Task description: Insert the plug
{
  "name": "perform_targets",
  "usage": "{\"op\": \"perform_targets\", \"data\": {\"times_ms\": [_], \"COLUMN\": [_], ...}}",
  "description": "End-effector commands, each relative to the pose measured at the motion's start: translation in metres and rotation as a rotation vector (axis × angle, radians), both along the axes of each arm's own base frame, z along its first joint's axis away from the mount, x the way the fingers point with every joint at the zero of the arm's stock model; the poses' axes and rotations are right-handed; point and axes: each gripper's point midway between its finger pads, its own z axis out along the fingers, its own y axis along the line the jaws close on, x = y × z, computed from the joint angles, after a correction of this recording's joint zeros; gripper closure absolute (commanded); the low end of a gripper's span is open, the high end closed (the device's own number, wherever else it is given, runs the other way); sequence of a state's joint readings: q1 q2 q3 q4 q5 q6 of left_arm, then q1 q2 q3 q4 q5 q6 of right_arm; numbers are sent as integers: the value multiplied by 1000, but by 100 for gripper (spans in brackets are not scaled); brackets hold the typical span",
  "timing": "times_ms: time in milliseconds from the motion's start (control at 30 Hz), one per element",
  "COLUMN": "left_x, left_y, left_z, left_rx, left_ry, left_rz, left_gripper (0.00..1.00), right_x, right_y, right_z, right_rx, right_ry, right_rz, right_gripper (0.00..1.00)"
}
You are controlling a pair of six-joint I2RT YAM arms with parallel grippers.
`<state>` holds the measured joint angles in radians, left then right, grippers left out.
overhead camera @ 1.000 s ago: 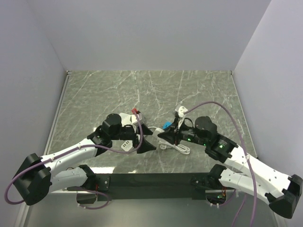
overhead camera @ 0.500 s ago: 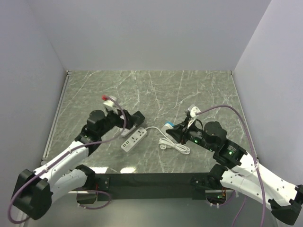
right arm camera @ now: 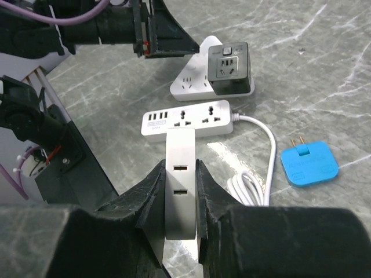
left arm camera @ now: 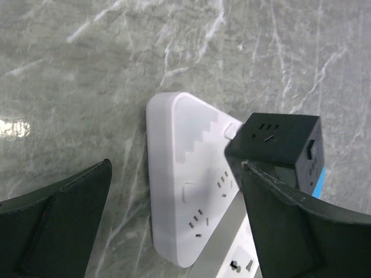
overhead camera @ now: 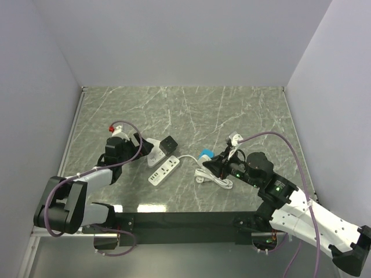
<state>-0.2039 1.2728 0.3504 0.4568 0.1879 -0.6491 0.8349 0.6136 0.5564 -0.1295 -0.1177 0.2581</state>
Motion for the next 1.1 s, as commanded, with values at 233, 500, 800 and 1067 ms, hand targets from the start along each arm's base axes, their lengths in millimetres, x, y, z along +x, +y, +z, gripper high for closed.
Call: {"op": "perform_targets", "data": {"times_ms": [233,500,800,1067], "left_x": [19,21,22,14], "left_y": [-15,-24,-42,-34], "left_z": [10,-2,-11,3], "left_rx": [-90,-149,-237,-275], "left_ry": [-86,-69,-58,-124], "left_rz": [-51,-101,-182,-112], "left_gripper": [5,13,60,100], "right_x": [10,13,15,21], "right_y": [15,19,22,28], "right_z": [10,17,12,9], "right_rx": [63,95,94,97], "right_ry": [-7,-18,-7,1], "right_rz": [7,1,1,-5], "right_gripper": [100,100,100,100]}}
